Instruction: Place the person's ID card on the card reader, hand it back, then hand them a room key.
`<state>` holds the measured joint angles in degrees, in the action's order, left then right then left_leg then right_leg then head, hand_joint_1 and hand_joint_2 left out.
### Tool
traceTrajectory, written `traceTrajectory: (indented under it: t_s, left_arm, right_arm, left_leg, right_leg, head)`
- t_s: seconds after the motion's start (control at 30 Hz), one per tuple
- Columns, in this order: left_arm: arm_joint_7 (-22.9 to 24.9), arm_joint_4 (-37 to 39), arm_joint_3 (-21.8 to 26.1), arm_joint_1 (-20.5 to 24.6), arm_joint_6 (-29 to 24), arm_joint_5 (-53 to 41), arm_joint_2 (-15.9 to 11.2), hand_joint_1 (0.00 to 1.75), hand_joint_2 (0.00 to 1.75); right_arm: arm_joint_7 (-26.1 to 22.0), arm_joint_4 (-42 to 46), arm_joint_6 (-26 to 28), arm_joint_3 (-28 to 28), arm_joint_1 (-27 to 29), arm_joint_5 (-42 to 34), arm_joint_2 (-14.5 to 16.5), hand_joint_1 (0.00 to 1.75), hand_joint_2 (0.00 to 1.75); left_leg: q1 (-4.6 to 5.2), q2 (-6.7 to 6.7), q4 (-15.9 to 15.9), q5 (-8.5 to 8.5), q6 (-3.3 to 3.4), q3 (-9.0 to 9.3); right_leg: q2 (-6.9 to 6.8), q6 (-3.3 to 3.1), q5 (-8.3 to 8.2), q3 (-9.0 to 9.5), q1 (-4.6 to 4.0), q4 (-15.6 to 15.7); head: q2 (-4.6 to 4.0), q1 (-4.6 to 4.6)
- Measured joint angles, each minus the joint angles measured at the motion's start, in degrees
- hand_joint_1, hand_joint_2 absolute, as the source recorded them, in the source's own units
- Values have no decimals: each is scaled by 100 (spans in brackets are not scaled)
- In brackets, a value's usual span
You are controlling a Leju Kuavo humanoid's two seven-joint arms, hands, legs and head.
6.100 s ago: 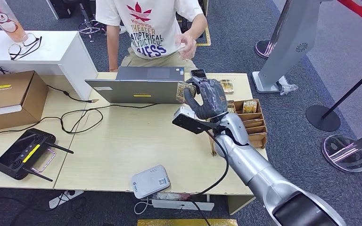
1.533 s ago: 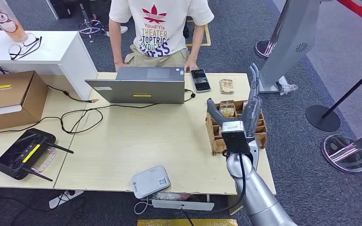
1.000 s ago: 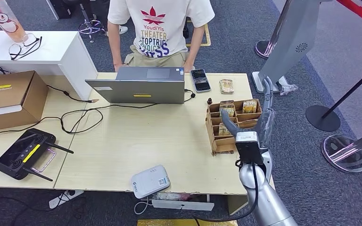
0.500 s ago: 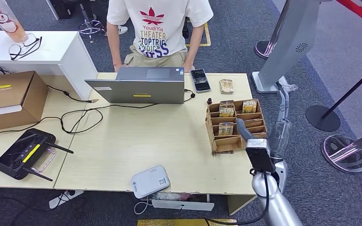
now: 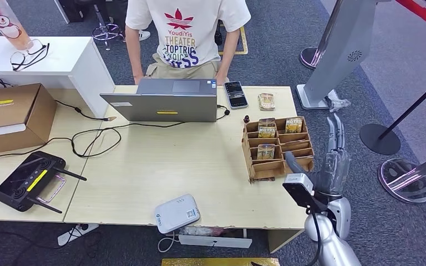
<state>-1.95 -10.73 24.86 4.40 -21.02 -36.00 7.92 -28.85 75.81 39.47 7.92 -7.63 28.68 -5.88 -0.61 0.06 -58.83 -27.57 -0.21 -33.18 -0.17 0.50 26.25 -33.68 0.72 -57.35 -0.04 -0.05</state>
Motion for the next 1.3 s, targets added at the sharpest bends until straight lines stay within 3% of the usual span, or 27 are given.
traceTrajectory:
  t_s: [0.27,0.37,0.47,0.53,0.57,0.8,0.9,1.07,1.3]
  left_arm:
    - [-34,0,14,-28,-9,39,-14,0,0]
    - [-61,0,39,-36,-29,68,-16,0,0]
    - [-80,0,75,-38,-45,90,-16,0,0]
    - [-86,0,97,-41,-51,99,-16,0,0]
    - [-88,0,103,-42,-52,104,-16,0,0]
    - [-101,0,140,-45,-52,132,-19,0,0]
    - [-101,0,146,-47,-57,143,-19,0,0]
    - [-103,0,150,-50,-69,149,-21,0,0]
    - [-113,0,154,-53,-69,144,-36,0,0]
  right_arm:
    - [139,-133,2,-1,34,375,-192,20,175]
    - [183,-184,1,2,48,476,-257,59,175]
    - [204,-243,-5,5,48,505,-311,82,175]
    - [212,-281,-7,7,48,506,-337,108,175]
    - [217,-299,-7,9,47,511,-346,111,175]
    - [260,-489,-20,96,-33,697,-376,84,175]
    - [271,-597,-28,166,-100,704,-378,86,175]
    - [289,-739,-31,243,-183,708,-378,72,175]
    - [337,-966,-2,319,-286,802,-425,75,175]
  left_leg:
    - [0,0,0,0,0,0]
    - [0,0,0,0,0,-1]
    - [0,0,0,0,0,-2]
    - [0,0,0,0,0,-2]
    - [0,0,0,0,0,-2]
    - [-1,0,0,0,0,-2]
    - [-1,-1,0,0,0,-2]
    - [0,-1,0,0,0,-3]
    - [0,-1,0,0,0,-3]
  right_leg:
    - [0,0,0,0,0,0]
    - [0,0,0,0,0,0]
    - [-1,0,0,0,0,0]
    - [-1,0,0,0,0,0]
    - [-1,0,0,0,0,0]
    - [-1,0,0,0,0,0]
    - [-1,0,0,0,0,0]
    - [-2,0,0,0,0,0]
    - [-5,0,0,0,0,0]
  head:
    - [0,1]
    - [0,1]
    - [0,1]
    - [0,1]
    - [0,1]
    - [0,0]
    - [0,0]
    - [0,1]
    - [0,1]
